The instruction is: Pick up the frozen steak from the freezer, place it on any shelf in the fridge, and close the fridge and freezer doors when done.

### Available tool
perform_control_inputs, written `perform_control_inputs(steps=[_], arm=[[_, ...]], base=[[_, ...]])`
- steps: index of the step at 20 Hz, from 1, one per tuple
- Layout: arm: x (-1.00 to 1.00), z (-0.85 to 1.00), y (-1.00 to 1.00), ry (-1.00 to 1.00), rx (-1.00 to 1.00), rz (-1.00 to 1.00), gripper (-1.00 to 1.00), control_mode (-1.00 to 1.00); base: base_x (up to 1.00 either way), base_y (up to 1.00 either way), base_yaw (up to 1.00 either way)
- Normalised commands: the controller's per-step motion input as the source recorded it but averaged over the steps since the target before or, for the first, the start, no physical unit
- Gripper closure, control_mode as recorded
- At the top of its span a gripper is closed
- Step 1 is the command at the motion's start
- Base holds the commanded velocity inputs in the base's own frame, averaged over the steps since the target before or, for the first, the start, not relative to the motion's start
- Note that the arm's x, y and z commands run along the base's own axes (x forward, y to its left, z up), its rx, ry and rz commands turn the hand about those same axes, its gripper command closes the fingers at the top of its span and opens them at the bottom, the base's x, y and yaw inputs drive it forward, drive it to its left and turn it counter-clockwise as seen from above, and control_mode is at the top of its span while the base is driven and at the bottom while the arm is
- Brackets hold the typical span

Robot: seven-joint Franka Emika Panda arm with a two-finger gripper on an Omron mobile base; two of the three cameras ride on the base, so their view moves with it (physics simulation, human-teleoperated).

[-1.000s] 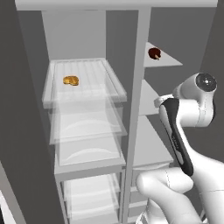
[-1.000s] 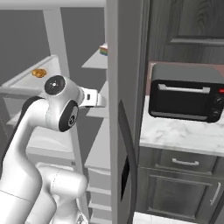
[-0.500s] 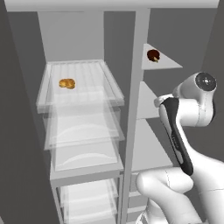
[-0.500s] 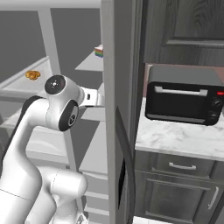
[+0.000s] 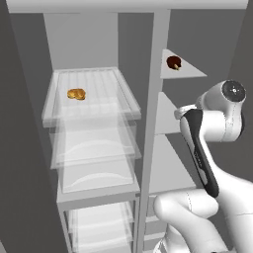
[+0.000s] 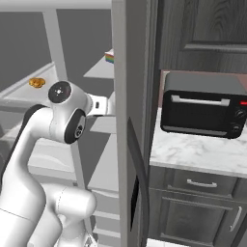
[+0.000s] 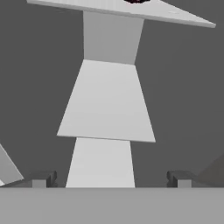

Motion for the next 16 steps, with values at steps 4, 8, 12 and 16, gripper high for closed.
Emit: perform_control_inputs(steps=[4,8,12,16], arm=[[0.0,0.84,0.0,-0.19,0.0,-0.01,-1.0,-1.0],[0.0,0.97,0.0,-0.14,0.0,-0.05,-1.0,-1.0],[0.0,0.98,0.0,-0.02,0.0,-0.01,-1.0,-1.0],[0.04,0.76,-0.06,0.06,0.06,0.0,-1.0,-1.0]], base=[[0.0,0.0,0.0],[0.0,0.0,0.0],[0.0,0.0,0.0],[0.0,0.0,0.0]])
